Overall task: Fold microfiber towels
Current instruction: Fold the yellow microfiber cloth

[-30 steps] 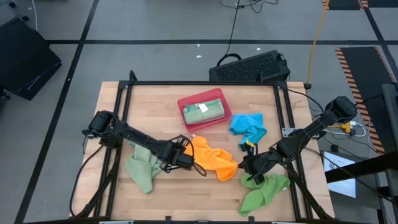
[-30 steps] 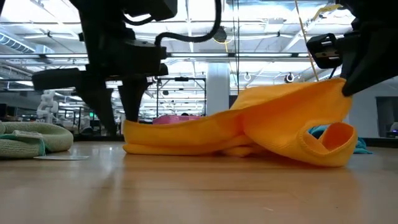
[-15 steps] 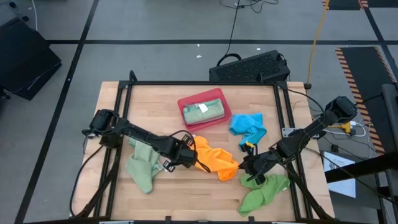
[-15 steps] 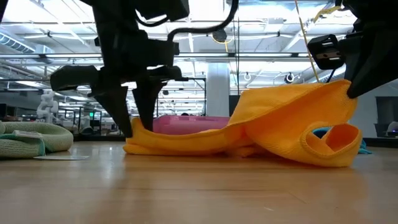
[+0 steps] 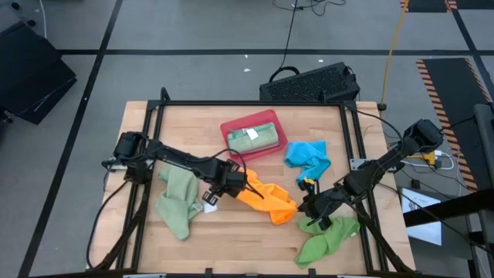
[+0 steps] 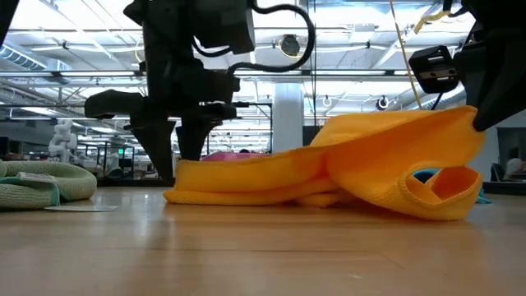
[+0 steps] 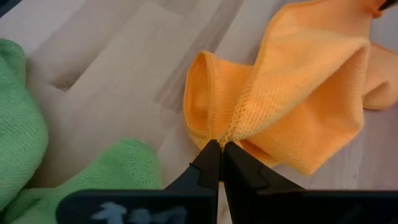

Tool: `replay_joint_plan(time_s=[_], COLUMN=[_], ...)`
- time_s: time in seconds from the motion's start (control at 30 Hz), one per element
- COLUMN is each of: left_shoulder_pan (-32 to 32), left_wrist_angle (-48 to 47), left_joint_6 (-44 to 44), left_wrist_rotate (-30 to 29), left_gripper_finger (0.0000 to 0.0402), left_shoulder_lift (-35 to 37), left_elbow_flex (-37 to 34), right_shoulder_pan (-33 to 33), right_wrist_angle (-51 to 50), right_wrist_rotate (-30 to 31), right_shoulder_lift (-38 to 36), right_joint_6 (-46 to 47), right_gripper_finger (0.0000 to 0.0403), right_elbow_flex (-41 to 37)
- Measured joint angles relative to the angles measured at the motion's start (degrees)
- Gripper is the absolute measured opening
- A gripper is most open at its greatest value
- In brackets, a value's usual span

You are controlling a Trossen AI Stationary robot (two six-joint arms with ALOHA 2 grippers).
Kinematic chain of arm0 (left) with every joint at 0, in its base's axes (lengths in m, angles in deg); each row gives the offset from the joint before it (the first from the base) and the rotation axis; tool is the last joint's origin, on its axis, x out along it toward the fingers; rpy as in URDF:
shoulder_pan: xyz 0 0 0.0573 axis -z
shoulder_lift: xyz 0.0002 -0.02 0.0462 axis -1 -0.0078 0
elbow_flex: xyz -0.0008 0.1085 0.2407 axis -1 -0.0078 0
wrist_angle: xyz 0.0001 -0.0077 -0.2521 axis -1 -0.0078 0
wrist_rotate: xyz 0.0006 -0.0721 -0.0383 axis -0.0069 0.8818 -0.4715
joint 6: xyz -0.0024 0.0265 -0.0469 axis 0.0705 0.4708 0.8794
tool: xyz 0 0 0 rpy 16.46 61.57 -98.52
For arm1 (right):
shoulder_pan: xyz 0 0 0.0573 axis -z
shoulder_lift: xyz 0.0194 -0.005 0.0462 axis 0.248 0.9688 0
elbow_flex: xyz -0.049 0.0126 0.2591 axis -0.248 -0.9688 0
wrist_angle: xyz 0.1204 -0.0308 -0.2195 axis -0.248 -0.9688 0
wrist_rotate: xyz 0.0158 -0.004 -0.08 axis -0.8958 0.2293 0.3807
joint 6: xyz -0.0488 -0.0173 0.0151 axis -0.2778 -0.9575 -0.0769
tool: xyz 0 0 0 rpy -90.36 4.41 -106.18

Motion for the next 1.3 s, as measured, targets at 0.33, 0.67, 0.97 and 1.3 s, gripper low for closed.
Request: replay_joint_plan(time_s=[0.33,0.67,0.97,1.3], left_shoulder_pan=[4.1,11.5,16.0,16.8], left_wrist_angle=[-4.6,-4.4,-9.8,-35.2], left_joint_6=[10.6,25.8,37.0,48.7], left_wrist_rotate=[-2.7,-8.1,-10.6,-39.9], left_gripper_finger=[0.0093,0.0006,0.0005,0.0004], left_shoulder_lift=[0.9,1.2,1.1,1.1], left_elbow_flex=[0.0,0.0,7.6,32.5], right_shoulder_pan=[0.0,0.0,0.2,1.8], right_wrist_angle=[-1.3,-0.4,0.5,2.2], right_wrist_rotate=[4.5,6.5,18.3,37.1], right_shoulder_lift=[0.0,0.0,-1.4,-18.4], right_joint_6=[3.0,3.0,3.1,-7.6], right_gripper_finger=[0.0004,0.0004,0.0004,0.0004], right_elbow_flex=[0.0,0.0,0.0,5.4])
